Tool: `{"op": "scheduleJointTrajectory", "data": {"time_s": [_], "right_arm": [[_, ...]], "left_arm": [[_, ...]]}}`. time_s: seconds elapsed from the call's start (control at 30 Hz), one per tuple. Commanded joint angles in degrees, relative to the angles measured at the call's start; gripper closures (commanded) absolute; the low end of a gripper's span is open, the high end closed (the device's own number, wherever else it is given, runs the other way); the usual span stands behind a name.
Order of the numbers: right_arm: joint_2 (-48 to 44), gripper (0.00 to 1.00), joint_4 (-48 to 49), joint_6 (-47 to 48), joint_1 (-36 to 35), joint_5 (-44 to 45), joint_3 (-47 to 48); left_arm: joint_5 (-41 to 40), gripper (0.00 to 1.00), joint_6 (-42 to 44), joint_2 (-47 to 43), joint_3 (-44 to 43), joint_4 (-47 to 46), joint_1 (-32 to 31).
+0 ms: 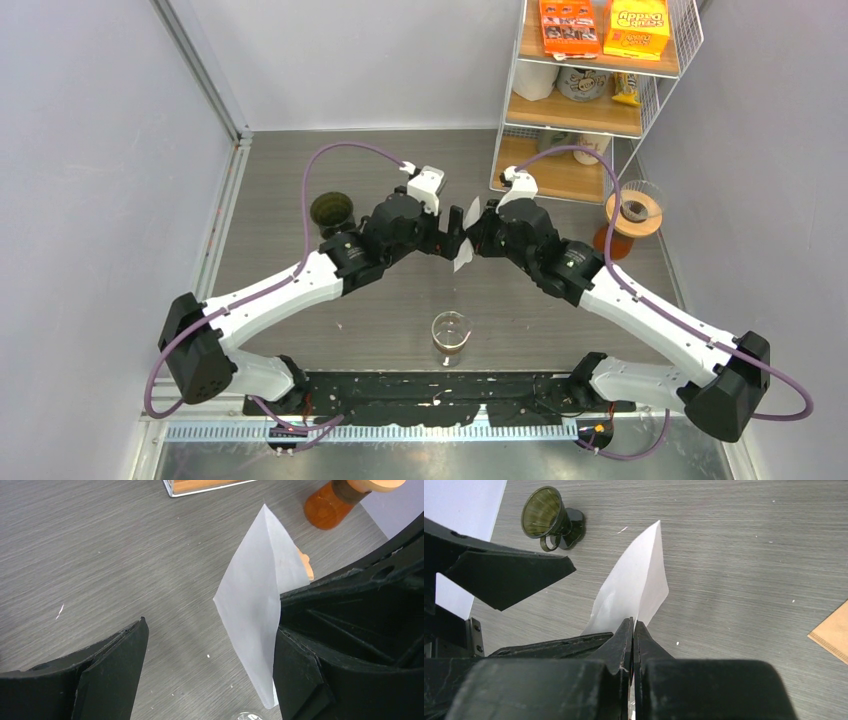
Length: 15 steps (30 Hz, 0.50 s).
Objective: Place the coffee filter in the dripper
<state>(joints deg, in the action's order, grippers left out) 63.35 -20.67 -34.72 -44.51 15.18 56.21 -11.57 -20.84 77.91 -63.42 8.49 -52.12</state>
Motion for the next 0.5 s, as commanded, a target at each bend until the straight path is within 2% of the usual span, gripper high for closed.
{"op": "scheduleJointTrajectory", "data": {"time_s": [0.0, 0.13, 0.47], "right_arm": [[-2.28, 0.95, 5.64, 3.69, -1.28, 1.25, -0.48], [-3.56, 0.95, 7.68, 4.46, -1.58, 1.44, -1.44], [-3.04, 0.95, 8.01, 6.56, -1.93, 0.61, -1.69]], "left_arm": [[-0.86, 0.09, -0.56, 0.34, -3.24, -0.53, -0.08], [-0.23, 0.18, -0.43, 0.96, -3.79, 0.22, -0.01], [1.19, 0.59, -0.24, 1.49, -4.82, -0.31, 0.0]]}}
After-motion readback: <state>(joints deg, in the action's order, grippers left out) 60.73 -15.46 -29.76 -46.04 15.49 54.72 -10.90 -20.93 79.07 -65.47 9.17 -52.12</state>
